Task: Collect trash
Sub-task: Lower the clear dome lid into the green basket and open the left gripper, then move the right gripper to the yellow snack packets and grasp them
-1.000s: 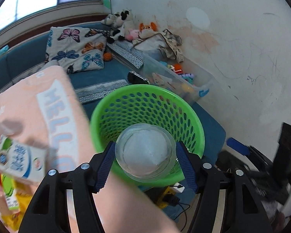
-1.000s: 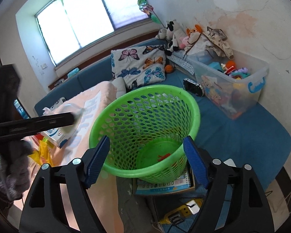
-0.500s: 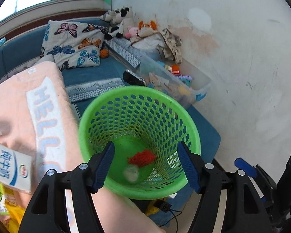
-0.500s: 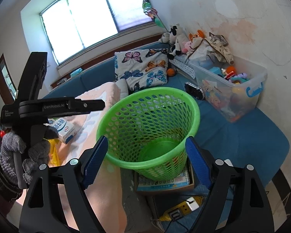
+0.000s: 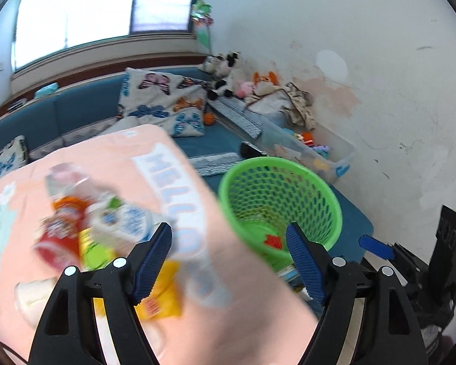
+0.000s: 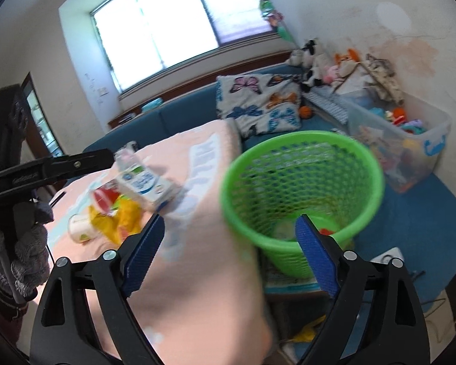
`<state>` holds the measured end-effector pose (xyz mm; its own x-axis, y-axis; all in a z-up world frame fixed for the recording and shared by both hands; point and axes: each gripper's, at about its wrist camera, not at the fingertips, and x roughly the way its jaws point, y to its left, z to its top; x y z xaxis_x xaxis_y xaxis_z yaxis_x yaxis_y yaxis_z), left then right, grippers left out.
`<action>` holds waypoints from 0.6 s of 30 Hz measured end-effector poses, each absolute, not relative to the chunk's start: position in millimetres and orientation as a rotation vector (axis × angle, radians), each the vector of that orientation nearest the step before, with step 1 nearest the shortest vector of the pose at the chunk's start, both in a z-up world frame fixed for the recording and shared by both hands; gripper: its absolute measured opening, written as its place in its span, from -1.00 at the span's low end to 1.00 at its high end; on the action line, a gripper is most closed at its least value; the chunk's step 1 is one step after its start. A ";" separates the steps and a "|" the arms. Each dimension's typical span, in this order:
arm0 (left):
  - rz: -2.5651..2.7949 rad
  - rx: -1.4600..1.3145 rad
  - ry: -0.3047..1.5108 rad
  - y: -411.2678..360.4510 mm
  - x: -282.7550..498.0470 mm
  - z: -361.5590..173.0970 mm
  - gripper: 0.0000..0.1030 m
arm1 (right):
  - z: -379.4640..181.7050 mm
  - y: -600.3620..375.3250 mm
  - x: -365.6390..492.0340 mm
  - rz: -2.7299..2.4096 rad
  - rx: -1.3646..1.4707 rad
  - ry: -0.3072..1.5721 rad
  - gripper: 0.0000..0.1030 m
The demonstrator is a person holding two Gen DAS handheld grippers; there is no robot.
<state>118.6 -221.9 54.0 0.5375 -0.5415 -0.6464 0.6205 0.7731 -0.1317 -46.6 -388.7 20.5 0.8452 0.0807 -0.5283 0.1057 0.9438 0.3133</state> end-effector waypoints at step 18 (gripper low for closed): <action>-0.485 -0.009 0.764 -53.9 105.4 11.8 0.45 | -2.1 -259.1 32.2 0.237 0.266 0.723 0.77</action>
<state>105.4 -53.9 11.8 0.6174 -0.4249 -0.6620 0.4184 0.8900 -0.1811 32.2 -259.1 -2.1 0.7256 0.3037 -0.6175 -0.1214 0.9398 0.3195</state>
